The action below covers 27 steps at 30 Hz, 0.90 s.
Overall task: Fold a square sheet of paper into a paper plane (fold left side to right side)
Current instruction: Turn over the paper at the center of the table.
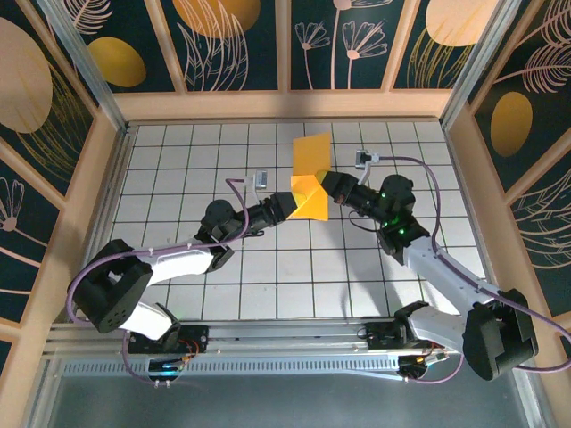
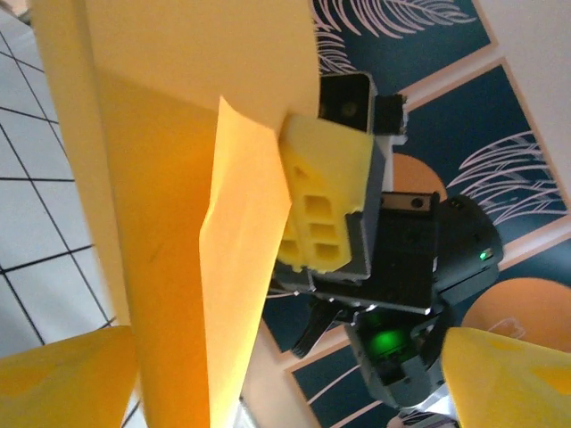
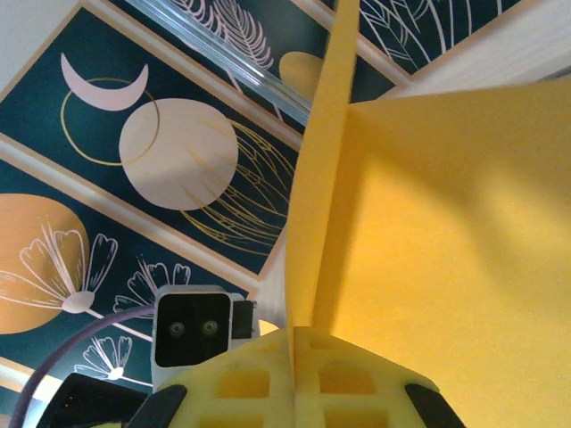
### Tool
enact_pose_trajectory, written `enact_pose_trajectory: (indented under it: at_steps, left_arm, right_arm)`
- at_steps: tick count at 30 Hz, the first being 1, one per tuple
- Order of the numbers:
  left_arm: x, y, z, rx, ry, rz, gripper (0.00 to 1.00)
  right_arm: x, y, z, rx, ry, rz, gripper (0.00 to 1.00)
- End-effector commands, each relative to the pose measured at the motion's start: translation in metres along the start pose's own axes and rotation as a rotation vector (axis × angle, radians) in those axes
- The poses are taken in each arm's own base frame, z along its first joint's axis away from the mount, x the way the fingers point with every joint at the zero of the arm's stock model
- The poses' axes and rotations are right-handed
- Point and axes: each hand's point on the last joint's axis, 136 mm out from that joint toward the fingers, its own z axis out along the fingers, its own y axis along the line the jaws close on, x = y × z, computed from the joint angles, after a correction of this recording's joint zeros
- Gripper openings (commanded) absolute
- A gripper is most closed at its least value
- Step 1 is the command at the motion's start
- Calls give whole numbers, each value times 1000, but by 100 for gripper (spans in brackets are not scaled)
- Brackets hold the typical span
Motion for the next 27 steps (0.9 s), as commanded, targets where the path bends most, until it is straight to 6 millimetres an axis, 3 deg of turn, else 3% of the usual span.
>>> enact_pose_trajectory:
  at_steps: [1,8,19,24,27]
  left_arm:
    - [-9,-29,3,94,-23,33,75]
    - [-12,-14,-1,26,-56,19,55]
    - [-10,7,-6,-64,-69,19,11]
    - [-9,15,-11,-146,-59,61,0]
    - [-5,22,-15,-234,-23,113,0]
  right_arm:
    - [-3,13,-5,-48,-15,-7,0]
    - [0,11,-5,-48,-10,-6,0]
    - [1,9,-6,-34,0,-22,14]
    - [-2,0,-11,51,-6,-82,26]
    - [-7,-14,-17,163,-15,-141,35]
